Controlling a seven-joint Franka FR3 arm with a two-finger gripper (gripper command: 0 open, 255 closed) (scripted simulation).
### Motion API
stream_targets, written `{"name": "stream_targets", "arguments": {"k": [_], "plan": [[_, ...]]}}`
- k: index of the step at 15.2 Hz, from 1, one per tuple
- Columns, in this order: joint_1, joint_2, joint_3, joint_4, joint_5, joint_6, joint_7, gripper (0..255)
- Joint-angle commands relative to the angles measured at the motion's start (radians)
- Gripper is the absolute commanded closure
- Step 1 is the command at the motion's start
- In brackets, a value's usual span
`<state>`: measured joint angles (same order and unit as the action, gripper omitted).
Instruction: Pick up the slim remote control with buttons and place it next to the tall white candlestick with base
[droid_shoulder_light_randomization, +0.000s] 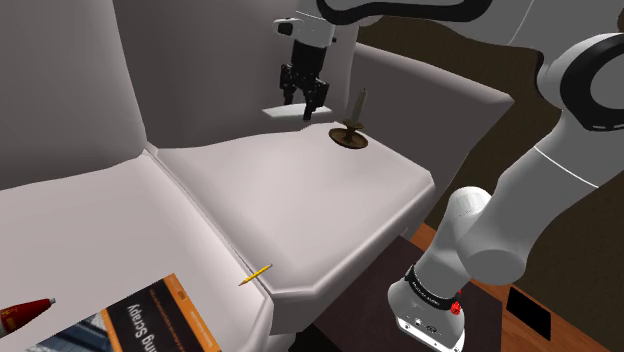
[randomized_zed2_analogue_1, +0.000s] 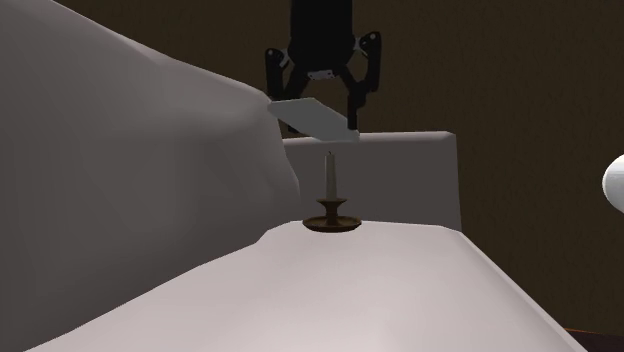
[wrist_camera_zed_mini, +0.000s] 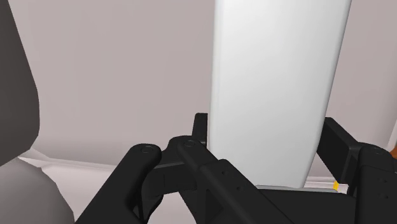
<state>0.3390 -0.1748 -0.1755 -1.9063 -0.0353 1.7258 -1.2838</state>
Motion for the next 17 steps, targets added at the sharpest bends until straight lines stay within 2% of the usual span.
{"name": "stream_targets", "arguments": {"k": [1,14,17], "plan": [[0.0,0.001,0.0,0.03,0.0,-0.029,-0.001,255],[0.001,0.034,0.0,0.229,0.006,-0.196,-0.007,255],[-0.03,0.084,-0.044,0.285,0.01,-0.202,-0.082,255]]}}
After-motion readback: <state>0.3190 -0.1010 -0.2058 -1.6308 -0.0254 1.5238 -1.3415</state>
